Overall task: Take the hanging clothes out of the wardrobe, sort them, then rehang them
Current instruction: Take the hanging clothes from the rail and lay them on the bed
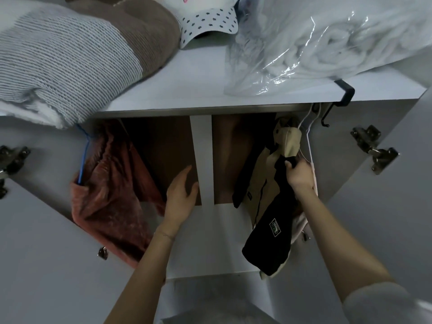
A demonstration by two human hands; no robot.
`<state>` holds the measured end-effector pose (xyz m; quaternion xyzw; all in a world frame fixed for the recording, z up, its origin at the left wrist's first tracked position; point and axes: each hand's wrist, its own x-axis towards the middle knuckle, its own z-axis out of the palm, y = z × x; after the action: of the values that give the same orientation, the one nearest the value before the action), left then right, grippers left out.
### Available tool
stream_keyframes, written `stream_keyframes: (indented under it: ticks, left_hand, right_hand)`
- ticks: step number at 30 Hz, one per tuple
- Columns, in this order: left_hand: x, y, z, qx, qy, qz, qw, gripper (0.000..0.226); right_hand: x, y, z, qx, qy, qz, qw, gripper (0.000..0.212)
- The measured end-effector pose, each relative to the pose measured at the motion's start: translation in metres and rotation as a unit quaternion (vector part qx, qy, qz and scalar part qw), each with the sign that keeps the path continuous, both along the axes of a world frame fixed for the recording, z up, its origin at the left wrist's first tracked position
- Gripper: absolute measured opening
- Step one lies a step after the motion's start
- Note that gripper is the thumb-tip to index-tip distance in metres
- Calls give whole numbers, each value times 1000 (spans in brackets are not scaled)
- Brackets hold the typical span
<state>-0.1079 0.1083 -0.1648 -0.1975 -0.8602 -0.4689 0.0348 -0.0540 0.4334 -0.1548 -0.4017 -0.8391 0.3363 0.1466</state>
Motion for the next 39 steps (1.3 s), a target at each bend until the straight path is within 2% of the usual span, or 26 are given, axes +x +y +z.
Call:
stream_keyframes:
  ticks: [4,7,11,17,23,27,32,35,39]
  left_hand:
    - [-8,-6,-1,-3,10,-5,1000,51]
    - [-17,-17,-3,-7,12,13,1000,51]
    - [-28,-33,-7,4,8,45,999,50]
    - [-30,-39,-15,3,7,40,999,49]
    - [-41,-58,-13,-10,46,69,997,47]
    - [-64,-91,-2,-75,117,136,981,47]
    - [-108,-134,17,-133,160,203,957,54]
    - [-130,-147,23,-157,152,215,952,62]
    - [-148,-157,20,-169,74,251,950,65]
  right_hand:
    - [-8,0,-7,-88,74,-31,993,19]
    - [-10,-12,-12,-122,144,-74,979,27]
    - [-9,-34,-15,-115,198,-72,971,25]
    - [-5,-76,-18,-97,249,-24,963,37]
    - [-6,-106,-9,-73,267,35,960,39]
    - [-9,-125,-7,-76,273,72,956,39]
    - [-15,-150,-9,-81,275,99,953,38]
    - [-18,-162,-8,-84,281,103,950,39]
    - [-22,-171,-7,-86,282,102,950,40]
